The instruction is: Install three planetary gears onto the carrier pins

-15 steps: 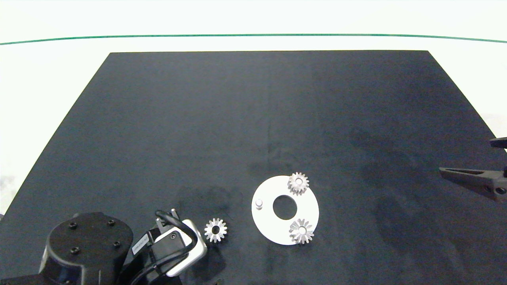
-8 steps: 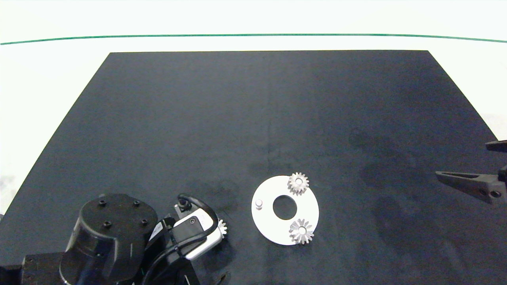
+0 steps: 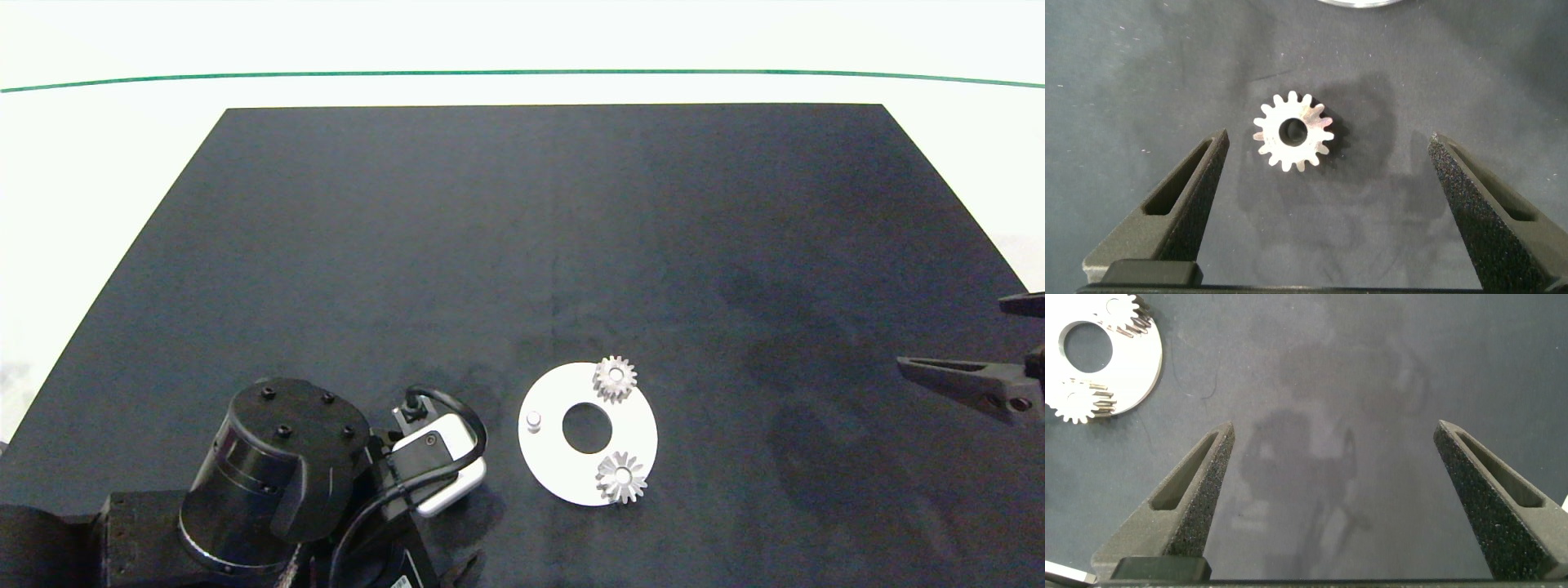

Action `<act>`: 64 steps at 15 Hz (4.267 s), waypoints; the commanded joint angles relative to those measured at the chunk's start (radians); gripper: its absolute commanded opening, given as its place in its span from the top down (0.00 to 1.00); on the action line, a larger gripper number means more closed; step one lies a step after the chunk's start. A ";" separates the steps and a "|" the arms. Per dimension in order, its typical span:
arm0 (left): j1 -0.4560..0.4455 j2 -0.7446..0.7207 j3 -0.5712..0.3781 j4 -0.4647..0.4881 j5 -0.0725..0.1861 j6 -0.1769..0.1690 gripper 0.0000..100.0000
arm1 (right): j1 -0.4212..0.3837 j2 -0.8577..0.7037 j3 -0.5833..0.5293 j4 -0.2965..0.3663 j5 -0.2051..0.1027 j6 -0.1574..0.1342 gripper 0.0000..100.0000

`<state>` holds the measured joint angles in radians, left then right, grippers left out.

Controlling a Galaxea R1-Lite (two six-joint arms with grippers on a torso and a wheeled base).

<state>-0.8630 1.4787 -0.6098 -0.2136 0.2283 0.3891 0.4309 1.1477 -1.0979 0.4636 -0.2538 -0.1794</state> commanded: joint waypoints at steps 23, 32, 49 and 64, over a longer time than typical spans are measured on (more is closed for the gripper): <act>0.068 0.064 -0.025 -0.004 0.002 0.027 0.20 | -0.004 -0.003 0.016 0.004 0.007 -0.002 0.00; 0.068 0.069 -0.031 -0.004 0.002 0.028 0.38 | -0.004 0.001 0.015 0.001 0.011 -0.002 0.00; 0.068 0.091 -0.031 -0.012 0.002 0.028 0.73 | -0.034 0.000 0.013 0.001 0.042 -0.002 0.00; 0.068 -0.014 -0.064 0.072 0.002 0.039 0.99 | -0.032 -0.003 0.012 0.003 0.047 -0.003 0.00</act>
<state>-0.7932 1.4879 -0.6604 -0.1404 0.2283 0.4243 0.3987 1.1464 -1.0843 0.4636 -0.2068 -0.1813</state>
